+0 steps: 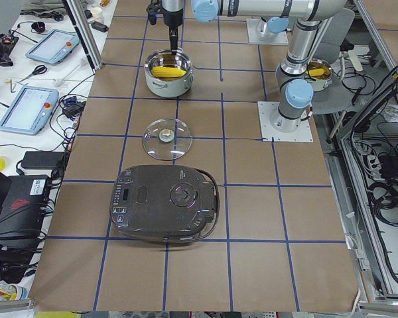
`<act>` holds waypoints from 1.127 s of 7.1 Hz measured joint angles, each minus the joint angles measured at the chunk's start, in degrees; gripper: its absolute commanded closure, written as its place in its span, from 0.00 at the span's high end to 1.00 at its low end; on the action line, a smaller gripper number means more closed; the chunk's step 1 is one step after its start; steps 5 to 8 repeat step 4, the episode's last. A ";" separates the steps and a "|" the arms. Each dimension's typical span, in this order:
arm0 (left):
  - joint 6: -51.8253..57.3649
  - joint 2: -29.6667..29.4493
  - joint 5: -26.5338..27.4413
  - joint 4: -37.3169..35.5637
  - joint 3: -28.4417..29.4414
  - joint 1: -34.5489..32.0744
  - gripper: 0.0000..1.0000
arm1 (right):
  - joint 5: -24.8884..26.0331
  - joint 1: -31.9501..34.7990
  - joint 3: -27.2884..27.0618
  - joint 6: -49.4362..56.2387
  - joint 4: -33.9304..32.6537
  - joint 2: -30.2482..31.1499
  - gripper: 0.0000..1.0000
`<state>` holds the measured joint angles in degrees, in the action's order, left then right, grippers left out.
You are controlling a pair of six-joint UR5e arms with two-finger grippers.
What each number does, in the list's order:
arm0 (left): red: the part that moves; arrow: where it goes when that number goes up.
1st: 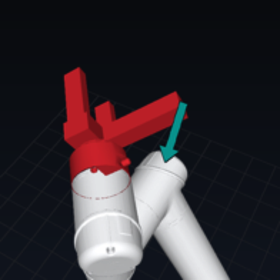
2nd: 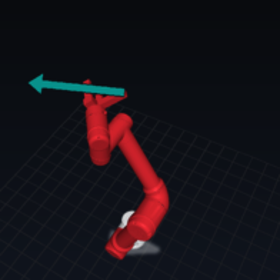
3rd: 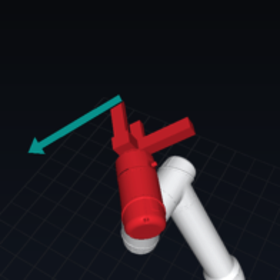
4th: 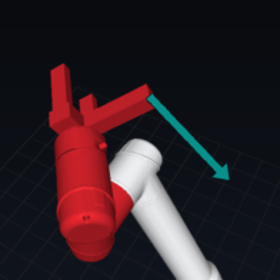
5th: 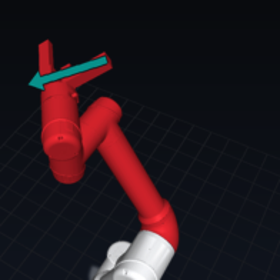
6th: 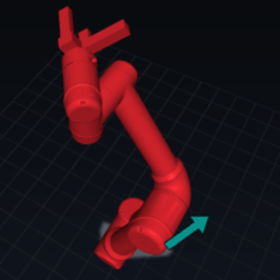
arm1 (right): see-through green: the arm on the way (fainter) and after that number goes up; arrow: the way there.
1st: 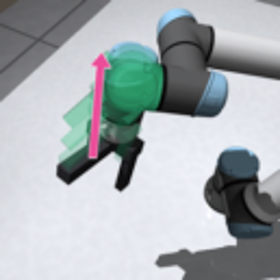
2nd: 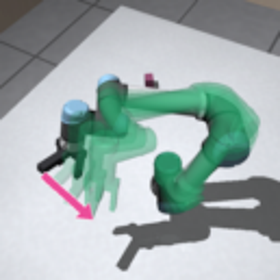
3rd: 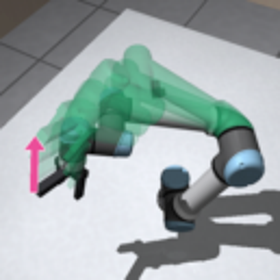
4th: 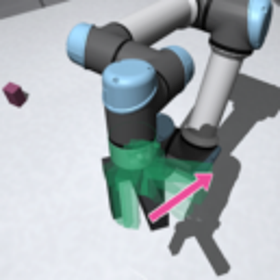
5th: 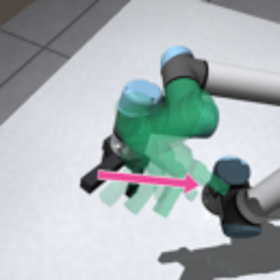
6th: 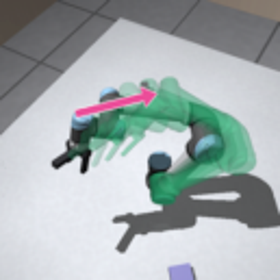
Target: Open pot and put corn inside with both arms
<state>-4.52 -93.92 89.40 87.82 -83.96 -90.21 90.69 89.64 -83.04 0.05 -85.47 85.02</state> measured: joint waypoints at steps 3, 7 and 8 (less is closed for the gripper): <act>-0.28 1.10 -0.02 -0.13 -0.37 -1.53 1.00 | -0.34 -0.15 -0.06 0.05 -0.06 0.86 1.00; -0.27 1.24 -0.04 -0.17 -0.47 -1.60 1.00 | -0.39 -0.15 -0.05 0.04 -0.12 0.88 1.00; -0.27 1.24 -0.04 -0.17 -0.47 -1.60 1.00 | -0.39 -0.15 -0.05 0.04 -0.12 0.88 1.00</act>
